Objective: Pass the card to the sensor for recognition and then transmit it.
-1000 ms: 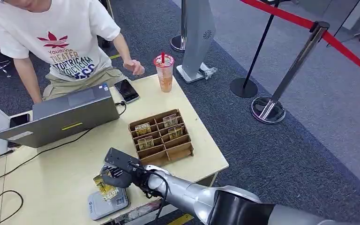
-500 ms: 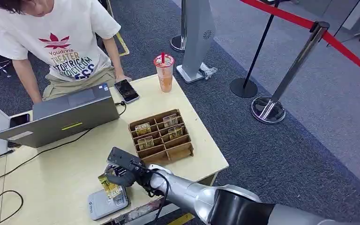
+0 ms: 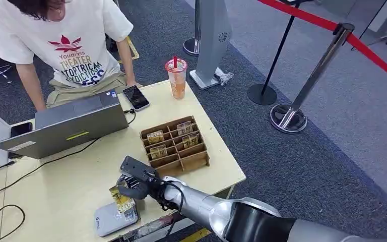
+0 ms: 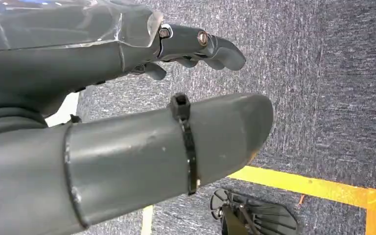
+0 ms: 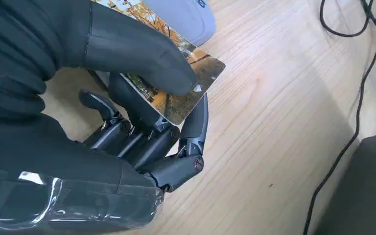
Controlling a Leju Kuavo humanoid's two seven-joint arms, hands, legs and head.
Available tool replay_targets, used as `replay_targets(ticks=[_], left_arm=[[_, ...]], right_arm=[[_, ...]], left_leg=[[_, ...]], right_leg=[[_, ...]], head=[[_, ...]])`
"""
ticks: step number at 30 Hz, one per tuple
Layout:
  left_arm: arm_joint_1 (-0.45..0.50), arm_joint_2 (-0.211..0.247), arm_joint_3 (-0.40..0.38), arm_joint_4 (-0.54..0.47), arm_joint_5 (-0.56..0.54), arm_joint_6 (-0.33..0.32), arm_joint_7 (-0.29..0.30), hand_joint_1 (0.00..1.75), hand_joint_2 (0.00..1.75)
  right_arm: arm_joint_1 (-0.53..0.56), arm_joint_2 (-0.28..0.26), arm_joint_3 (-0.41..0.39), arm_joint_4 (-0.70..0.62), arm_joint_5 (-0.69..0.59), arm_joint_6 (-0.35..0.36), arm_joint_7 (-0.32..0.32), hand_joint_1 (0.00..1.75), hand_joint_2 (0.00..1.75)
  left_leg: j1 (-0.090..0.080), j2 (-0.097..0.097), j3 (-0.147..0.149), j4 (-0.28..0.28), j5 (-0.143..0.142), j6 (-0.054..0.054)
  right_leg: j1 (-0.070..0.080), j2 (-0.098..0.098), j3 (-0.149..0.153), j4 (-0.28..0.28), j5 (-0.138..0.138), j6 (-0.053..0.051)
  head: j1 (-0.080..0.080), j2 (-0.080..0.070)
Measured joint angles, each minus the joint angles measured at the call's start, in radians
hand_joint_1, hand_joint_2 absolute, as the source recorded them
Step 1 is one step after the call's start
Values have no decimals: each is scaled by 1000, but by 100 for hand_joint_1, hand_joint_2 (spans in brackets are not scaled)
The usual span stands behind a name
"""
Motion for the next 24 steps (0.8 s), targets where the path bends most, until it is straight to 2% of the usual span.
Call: replay_targets(ticks=[24], left_arm=[[-2, 0, 0, 0, 1, 0, 0, 0, 0]], right_arm=[[17, 0, -2, 35, 8, 3, 19, 175, 175]], left_leg=[[0, 0, 0, 0, 0, 0]], right_leg=[[0, 0, 0, 0, 0, 0]], head=[[0, 0]])
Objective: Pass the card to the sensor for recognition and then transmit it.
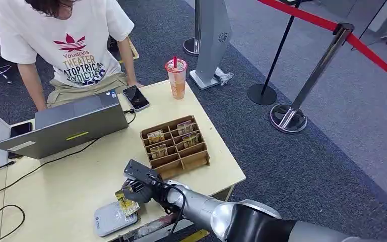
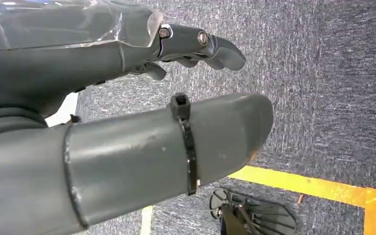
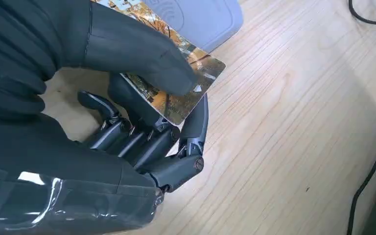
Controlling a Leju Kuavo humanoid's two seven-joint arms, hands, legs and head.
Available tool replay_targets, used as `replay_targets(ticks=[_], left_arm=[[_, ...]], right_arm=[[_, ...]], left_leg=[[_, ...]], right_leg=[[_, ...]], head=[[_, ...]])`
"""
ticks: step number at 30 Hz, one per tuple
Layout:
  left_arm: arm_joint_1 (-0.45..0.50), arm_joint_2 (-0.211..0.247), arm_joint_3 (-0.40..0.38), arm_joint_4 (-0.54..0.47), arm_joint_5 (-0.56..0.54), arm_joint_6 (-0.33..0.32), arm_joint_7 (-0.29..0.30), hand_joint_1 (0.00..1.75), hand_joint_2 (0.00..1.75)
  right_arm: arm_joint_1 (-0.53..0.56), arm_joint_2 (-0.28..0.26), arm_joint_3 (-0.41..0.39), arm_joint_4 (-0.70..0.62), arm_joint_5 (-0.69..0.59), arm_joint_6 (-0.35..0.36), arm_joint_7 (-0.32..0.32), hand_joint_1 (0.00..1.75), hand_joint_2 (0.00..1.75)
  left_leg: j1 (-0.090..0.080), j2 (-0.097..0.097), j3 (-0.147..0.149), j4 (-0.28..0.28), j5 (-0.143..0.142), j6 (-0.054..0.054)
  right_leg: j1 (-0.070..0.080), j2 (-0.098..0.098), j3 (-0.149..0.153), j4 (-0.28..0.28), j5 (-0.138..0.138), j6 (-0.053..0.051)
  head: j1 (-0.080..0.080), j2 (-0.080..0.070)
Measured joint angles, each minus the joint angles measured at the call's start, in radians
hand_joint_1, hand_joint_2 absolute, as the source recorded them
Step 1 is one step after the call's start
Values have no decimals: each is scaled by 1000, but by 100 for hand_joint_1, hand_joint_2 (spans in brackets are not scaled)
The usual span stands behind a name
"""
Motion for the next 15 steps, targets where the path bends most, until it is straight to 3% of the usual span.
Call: replay_targets(ticks=[10, 15], left_arm=[[0, 0, 0, 0, 5, 2, -4, 0, 0], [1, 0, 0, 0, 10, 2, -6, 0, 0]], right_arm=[[0, 0, 0, 2, 0, -1, 0, 175, 175], [0, 0, -3, -15, -3, 18, -59, 175, 175]], left_leg=[[0, 0, 0, 0, 0, 0], [0, 0, 0, 0, 0, 0]], right_leg=[[0, 0, 0, 0, 0, 0], [0, 0, 0, 0, 0, 0]], head=[[0, 0], [0, 0]])
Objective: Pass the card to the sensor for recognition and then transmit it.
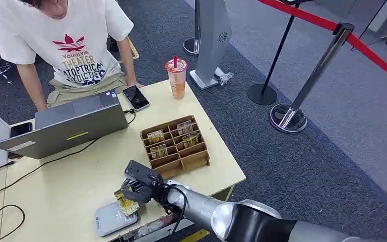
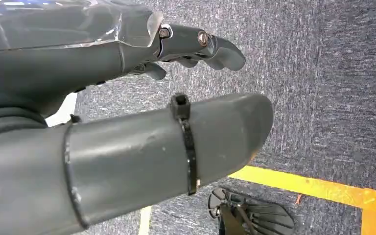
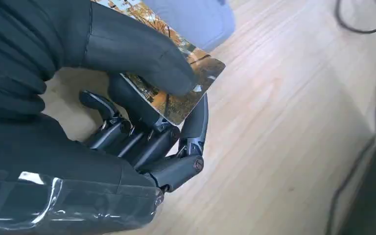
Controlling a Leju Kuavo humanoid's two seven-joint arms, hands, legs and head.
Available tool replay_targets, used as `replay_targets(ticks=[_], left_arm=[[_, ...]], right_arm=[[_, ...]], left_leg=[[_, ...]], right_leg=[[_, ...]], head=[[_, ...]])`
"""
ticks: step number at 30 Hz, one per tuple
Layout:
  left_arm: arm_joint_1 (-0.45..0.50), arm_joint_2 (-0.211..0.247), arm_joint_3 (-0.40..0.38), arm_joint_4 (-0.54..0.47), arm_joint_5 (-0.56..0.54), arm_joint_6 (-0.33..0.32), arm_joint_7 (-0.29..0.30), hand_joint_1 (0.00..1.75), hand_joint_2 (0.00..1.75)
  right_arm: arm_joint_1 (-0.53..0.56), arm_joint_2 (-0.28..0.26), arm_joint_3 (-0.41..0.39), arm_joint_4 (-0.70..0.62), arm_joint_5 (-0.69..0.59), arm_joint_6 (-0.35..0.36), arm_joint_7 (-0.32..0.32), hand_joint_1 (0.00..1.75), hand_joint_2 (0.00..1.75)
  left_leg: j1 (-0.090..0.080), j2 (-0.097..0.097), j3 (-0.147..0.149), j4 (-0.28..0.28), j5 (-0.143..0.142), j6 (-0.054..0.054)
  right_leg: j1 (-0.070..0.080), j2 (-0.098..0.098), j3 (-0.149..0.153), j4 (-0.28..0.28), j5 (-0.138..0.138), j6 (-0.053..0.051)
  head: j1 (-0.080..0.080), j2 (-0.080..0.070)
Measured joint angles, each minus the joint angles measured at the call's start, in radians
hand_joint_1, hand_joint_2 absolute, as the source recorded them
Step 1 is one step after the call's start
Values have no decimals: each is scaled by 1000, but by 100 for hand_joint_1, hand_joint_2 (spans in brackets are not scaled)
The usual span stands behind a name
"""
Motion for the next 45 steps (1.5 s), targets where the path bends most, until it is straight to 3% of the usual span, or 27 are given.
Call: replay_targets(ticks=[9, 20, 26, 32, 45], left_arm=[[1, 0, 1, 0, 5, 0, -7, 0, 0], [0, -2, 1, 0, -3, -1, -9, 0, 0], [-4, -2, 0, 0, -21, -8, -7, 0, 0], [-18, -3, -2, 0, -35, -18, 3, 0, 0], [-33, -4, -5, 0, -35, -19, 20, 0, 0]], right_arm=[[-1, -26, -47, -213, -23, 4, -40, 175, 175], [19, -73, -135, -551, -3, -48, -6, 175, 175], [-5, -96, -186, -644, 26, -82, 10, 175, 175], [-99, -105, -233, -631, 47, -102, 36, 175, 175], [-322, -104, -269, -343, 117, -156, 44, 175, 175]], left_leg=[[0, 0, 0, 0, 0, 0], [0, 0, 0, 0, 0, 0], [0, 0, 0, 0, 0, 0], [0, 0, 0, 0, 0, 0], [0, 0, 0, 0, 1, -1]], right_leg=[[0, 0, 0, 0, 0, 0], [0, 0, 0, 0, 0, 0], [0, 0, 0, 0, 0, 0], [0, 0, 0, 0, 1, -2], [1, 0, 0, 0, 2, -2]], head=[[0, 0], [0, 0], [0, 0], [0, 0], [0, 0]])
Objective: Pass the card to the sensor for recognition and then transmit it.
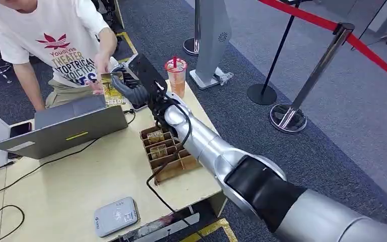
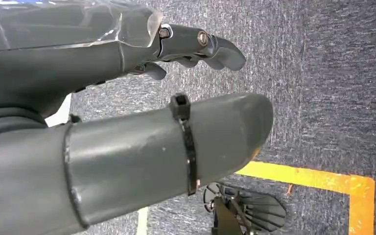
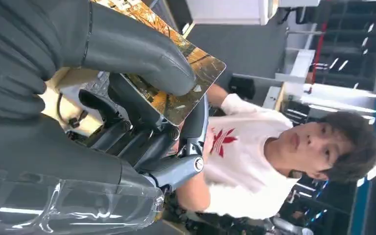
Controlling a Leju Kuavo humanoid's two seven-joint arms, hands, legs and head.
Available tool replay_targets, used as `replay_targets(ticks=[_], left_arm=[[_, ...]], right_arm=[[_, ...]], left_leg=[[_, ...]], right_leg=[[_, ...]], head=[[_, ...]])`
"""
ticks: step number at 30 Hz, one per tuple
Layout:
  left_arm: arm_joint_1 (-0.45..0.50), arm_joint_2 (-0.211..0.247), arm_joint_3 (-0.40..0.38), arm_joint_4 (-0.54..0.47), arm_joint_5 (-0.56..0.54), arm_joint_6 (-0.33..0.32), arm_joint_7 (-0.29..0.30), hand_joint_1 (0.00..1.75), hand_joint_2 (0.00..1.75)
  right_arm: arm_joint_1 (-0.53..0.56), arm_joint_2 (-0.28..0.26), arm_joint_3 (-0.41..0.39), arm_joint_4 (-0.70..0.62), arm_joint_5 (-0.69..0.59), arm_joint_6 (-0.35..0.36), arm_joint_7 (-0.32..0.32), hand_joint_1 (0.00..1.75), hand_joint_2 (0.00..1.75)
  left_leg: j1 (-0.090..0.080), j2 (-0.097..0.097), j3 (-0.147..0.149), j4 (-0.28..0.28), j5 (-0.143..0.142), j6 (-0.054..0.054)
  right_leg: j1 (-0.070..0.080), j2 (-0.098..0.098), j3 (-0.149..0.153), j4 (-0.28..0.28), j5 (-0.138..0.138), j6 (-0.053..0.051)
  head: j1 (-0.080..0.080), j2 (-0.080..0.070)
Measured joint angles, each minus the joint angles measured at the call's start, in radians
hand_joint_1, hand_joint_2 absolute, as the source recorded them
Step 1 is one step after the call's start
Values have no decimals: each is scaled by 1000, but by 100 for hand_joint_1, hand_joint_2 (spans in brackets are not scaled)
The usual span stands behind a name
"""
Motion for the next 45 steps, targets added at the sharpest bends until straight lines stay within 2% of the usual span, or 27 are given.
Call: replay_targets(ticks=[6, 17, 18, 20, 21, 22, 23, 38, 45], left_arm=[[0, 0, 0, 0, 7, 5, 0, 0, 0], [4, 2, 0, 0, 20, 9, 0, 0, 0], [4, 2, 0, 0, 21, 10, -1, 0, 0], [5, 2, 0, 0, 23, 12, 0, 0, 0], [7, 2, 0, 0, 24, 13, 0, 0, 0], [8, 3, 0, 0, 26, 14, -1, 0, 0], [10, 3, 0, 0, 27, 16, -2, 0, 0], [21, 5, 0, 0, 26, 16, -8, 0, 0], [22, 5, 0, 0, 31, 17, -8, 0, 0]], right_arm=[[-32, 8, -3, 82, 18, -13, -2, 175, 175], [-45, 23, -3, 151, 29, -14, -5, 175, 175], [-45, 25, -3, 155, 30, -14, -6, 141, 175], [-45, 27, -3, 161, 31, -14, -7, 89, 175], [-46, 29, -3, 164, 35, -15, -7, 37, 175], [-46, 31, -3, 167, 44, -18, -8, 12, 175], [-47, 34, -3, 171, 48, -20, -8, 2, 175], [-48, 47, -3, 190, 77, -45, -5, 0, 175], [-26, 48, -3, 141, 150, -114, -42, 0, 175]], left_leg=[[0, 0, 0, 0, 0, 0], [0, 0, 0, 0, 0, 0], [0, 0, 0, 0, 0, 0], [0, 0, 0, 0, 0, 0], [0, 0, 0, 0, 0, 0], [0, 0, 0, 0, 0, 0], [0, 0, 0, 0, 0, 0], [0, 0, 0, 0, 0, 0], [0, 0, 0, 0, 0, 0]], right_leg=[[0, 0, 0, 0, 0, 0], [0, 0, 0, 0, 0, 0], [0, 0, 0, 0, 0, 0], [0, 0, 0, 0, 0, 0], [0, 0, 0, 0, 0, 0], [0, 0, 0, 0, 0, 0], [0, 0, 0, 0, 0, 0], [0, 0, 0, 0, 0, 0], [0, 0, 0, 0, 0, 0]], head=[[0, 0], [0, 0], [0, 0], [0, 0], [0, 0], [0, 0], [0, 0], [0, 0], [0, 0]])
